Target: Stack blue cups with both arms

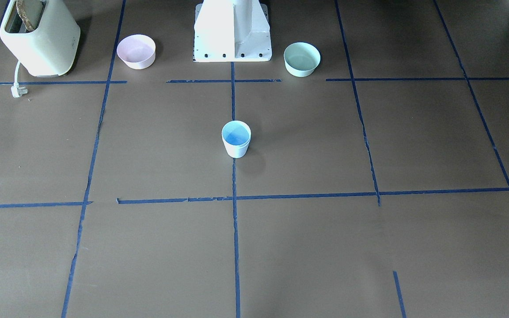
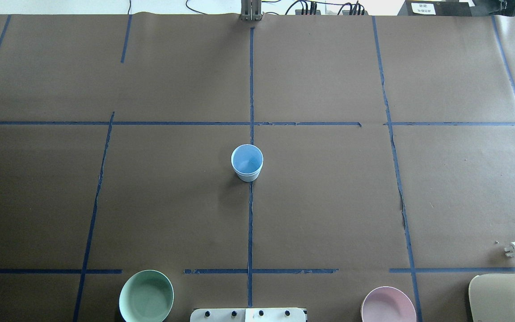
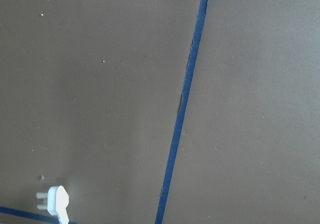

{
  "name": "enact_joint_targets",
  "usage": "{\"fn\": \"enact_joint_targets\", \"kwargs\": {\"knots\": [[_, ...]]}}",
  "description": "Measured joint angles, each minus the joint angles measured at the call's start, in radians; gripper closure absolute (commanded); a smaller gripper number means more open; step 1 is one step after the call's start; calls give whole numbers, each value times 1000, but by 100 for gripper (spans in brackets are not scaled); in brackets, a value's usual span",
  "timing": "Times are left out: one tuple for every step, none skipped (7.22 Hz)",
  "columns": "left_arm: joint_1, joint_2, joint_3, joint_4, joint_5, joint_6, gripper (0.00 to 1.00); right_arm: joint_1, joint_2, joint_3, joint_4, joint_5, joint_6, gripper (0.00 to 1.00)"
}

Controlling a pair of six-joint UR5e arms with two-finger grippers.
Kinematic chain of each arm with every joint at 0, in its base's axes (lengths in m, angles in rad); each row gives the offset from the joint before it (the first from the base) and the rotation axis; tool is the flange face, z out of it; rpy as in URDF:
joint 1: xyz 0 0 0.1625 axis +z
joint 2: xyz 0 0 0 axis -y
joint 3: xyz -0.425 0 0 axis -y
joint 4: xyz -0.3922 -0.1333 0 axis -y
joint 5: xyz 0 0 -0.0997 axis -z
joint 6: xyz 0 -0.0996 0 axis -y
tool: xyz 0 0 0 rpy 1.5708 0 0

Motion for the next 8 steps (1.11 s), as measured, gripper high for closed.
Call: {"fn": "enact_joint_targets", "kwargs": {"knots": [[0, 0, 1, 0, 0, 0, 0, 0, 0, 0, 0, 1, 0, 0], [0, 0, 2, 0, -1, 0, 0, 0, 1, 0, 0, 5, 0, 0], [0, 0, 2, 0, -1, 0, 0, 0, 1, 1, 0, 11, 0, 0], [0, 0, 3, 0, -1, 0, 0, 0, 1, 1, 0, 14, 0, 0], [0, 0, 4, 0, -1, 0, 0, 0, 1, 1, 0, 15, 0, 0], [0, 0, 4, 0, -1, 0, 0, 0, 1, 1, 0, 16, 0, 0], [0, 0, 4, -1, -1, 0, 0, 0, 1, 1, 0, 16, 0, 0], [0, 0, 5, -1, -1, 0, 0, 0, 1, 0, 0, 16, 0, 0]]}}
